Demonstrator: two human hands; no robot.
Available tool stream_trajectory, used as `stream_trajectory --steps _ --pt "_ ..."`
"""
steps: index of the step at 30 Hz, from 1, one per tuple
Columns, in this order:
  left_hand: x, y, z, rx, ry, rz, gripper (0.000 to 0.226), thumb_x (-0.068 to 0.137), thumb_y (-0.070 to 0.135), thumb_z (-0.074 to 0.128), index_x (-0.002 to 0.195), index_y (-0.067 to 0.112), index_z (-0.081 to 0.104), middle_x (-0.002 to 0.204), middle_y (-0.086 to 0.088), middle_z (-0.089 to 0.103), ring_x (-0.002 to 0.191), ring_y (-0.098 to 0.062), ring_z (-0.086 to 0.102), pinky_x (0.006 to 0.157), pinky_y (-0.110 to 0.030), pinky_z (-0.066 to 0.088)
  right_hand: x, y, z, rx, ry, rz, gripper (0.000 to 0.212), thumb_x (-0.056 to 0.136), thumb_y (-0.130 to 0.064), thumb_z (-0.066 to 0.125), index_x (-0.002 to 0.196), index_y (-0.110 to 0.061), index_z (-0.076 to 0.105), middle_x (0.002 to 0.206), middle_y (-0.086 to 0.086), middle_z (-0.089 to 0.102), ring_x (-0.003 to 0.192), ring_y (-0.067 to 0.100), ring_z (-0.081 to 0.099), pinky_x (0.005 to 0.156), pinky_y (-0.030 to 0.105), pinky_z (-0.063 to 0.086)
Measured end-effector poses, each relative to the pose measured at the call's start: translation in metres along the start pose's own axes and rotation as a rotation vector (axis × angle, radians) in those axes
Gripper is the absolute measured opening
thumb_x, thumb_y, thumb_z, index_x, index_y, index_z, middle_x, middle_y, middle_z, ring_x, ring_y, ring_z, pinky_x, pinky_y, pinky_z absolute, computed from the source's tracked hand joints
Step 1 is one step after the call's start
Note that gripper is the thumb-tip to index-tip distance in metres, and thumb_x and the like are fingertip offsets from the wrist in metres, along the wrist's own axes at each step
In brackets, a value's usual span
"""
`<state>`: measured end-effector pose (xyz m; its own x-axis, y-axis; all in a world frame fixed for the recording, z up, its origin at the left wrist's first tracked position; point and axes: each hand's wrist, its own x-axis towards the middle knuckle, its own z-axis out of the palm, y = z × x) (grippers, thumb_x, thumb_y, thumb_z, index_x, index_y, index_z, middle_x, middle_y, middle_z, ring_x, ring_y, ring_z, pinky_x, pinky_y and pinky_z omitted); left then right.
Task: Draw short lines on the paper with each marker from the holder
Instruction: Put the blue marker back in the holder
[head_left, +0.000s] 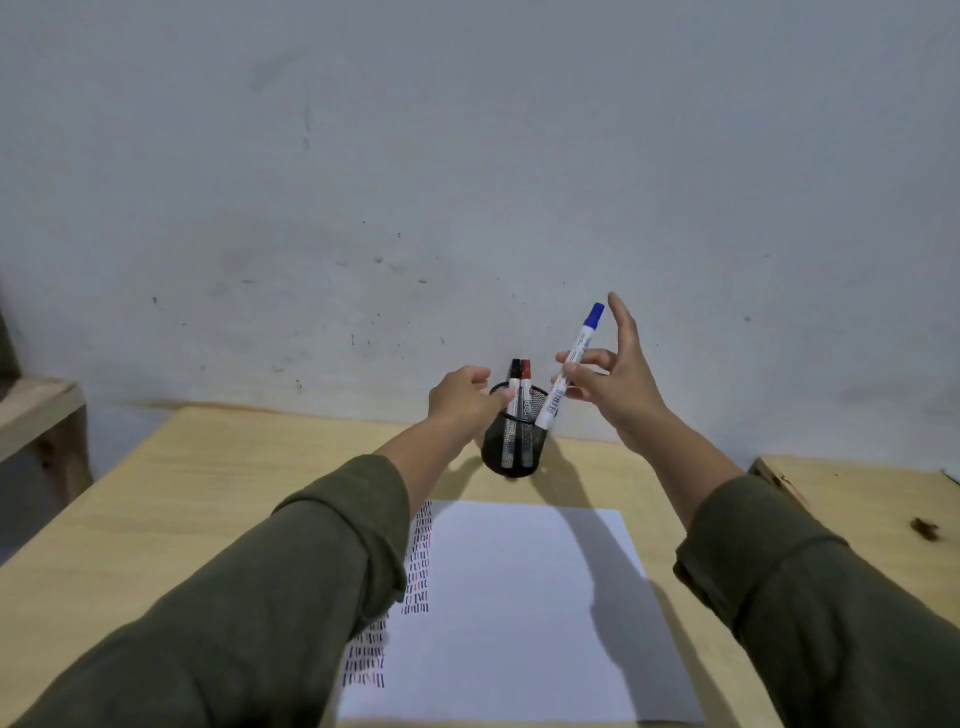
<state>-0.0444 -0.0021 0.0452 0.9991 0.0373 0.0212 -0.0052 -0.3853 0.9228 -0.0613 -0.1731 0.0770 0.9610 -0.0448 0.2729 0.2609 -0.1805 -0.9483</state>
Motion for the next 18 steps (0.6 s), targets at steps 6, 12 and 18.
stream_trajectory --steps 6,12,18 --pt "0.027 -0.012 0.014 0.189 -0.024 0.038 0.060 0.083 0.036 0.064 0.136 0.016 0.044 0.141 -0.002 0.050 0.129 -0.021 0.045 0.107 -0.033 0.034 0.044 0.023 0.004 -0.283 0.076 -0.046 0.081 0.084 0.004 0.061 0.137 -0.046 0.025 0.095 0.016 0.062 0.081 0.023 0.065 0.063 0.029 0.056" --pt "0.035 -0.026 0.026 0.284 -0.005 0.092 0.051 0.080 0.036 0.065 0.128 0.023 0.054 0.129 -0.002 0.061 0.120 -0.023 0.052 0.092 -0.027 0.038 0.059 0.054 0.016 -0.495 0.035 -0.092 0.077 0.080 0.000 0.066 0.134 -0.041 0.030 0.078 0.005 0.063 0.072 0.016 0.062 0.053 0.016 0.042" --pt "0.035 -0.031 0.027 0.238 0.017 0.118 0.051 0.079 0.034 0.067 0.126 0.021 0.056 0.127 -0.003 0.063 0.119 -0.023 0.054 0.093 -0.027 0.038 0.060 0.073 0.016 -0.524 0.030 -0.070 0.068 0.076 0.000 0.071 0.129 -0.029 0.040 0.074 -0.005 0.056 0.069 0.010 0.058 0.063 0.023 0.047"
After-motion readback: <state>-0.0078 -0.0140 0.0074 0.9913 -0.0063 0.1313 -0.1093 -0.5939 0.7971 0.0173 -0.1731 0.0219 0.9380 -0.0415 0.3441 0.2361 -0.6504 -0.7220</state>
